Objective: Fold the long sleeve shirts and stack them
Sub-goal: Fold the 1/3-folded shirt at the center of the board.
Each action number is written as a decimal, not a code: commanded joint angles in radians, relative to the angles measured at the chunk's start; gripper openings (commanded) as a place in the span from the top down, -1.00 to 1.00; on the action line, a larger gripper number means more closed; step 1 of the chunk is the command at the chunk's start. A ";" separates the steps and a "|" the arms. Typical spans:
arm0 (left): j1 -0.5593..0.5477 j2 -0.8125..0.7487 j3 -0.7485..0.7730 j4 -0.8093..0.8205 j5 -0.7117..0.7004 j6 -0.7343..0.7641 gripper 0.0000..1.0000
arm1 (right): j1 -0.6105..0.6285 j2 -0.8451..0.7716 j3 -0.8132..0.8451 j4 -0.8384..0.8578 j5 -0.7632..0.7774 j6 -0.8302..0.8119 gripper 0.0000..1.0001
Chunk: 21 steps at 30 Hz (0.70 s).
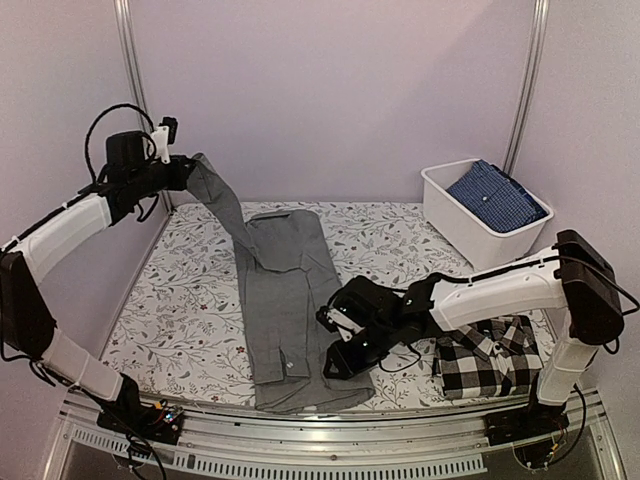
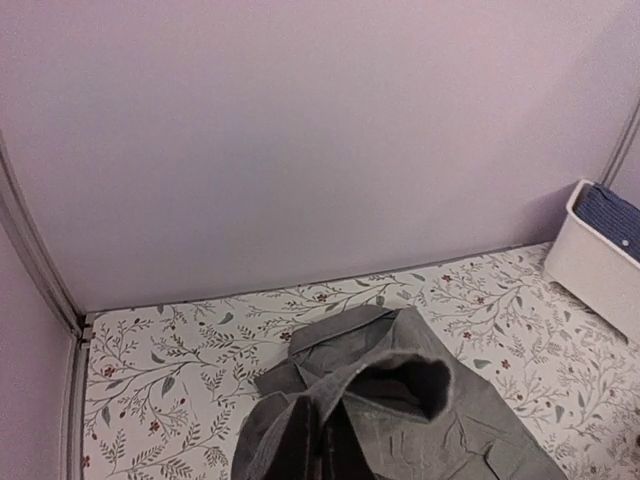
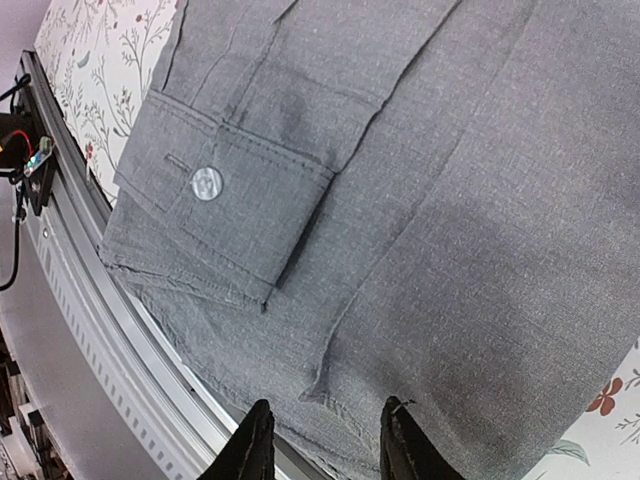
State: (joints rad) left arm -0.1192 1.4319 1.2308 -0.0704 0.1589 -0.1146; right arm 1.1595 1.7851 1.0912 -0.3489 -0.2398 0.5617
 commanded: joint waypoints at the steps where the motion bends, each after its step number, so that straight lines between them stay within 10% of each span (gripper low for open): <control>1: -0.093 -0.046 -0.031 0.119 0.283 0.158 1.00 | -0.012 -0.073 0.047 0.006 0.085 -0.005 0.25; 11: -0.213 0.010 -0.036 0.003 0.674 0.244 0.99 | -0.247 -0.205 -0.007 -0.006 0.314 0.028 0.12; 21: -0.378 0.244 0.068 -0.312 0.765 0.326 0.95 | -0.349 -0.212 0.004 0.004 0.314 -0.018 0.08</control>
State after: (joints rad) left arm -0.4297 1.6070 1.2598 -0.2123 0.8570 0.1566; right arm 0.8196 1.5833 1.0992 -0.3504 0.0586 0.5632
